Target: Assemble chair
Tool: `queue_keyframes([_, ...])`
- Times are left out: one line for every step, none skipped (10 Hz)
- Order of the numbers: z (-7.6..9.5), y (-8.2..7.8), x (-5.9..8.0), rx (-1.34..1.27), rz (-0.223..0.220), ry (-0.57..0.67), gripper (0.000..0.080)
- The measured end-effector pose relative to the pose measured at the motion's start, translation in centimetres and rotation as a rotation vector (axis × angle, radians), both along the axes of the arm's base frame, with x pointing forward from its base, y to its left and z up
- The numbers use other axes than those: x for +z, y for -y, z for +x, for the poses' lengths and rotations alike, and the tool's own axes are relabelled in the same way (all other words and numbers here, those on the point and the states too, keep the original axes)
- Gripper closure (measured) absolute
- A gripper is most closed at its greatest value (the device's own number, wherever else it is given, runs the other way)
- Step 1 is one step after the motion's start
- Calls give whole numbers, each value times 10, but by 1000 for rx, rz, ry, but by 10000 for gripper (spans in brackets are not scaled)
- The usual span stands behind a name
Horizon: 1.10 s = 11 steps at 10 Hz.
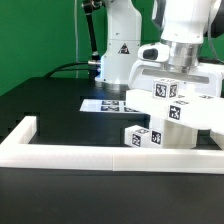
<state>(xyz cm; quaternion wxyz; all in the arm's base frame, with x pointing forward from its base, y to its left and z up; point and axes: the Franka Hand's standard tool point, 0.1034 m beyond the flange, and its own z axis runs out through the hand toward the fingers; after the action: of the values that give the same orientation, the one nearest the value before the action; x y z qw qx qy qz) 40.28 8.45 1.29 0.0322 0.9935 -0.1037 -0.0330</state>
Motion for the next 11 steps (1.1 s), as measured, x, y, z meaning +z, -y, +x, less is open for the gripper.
queue_keyframes([-3,0,3,0,4,1,798])
queue_keyframes([-3,-1,7,-1,10,3,668])
queue_keyframes([-3,-3,12,-1,17,9,668])
queue_keyframes([-6,-4,16,-2,22,11,460])
queue_keyframes([-10,-4,18,-1,27,11,259])
queue_keyframes([-15,-5,20,-1,30,8,259])
queue_keyframes([-19,-5,22,0,34,7,174])
queue_keyframes([-19,-5,22,-1,33,6,174])
queue_keyframes([-19,-4,21,-1,32,5,154])
queue_keyframes([-19,-4,21,-1,31,5,151])
queue_keyframes([-20,-5,21,1,31,8,151])
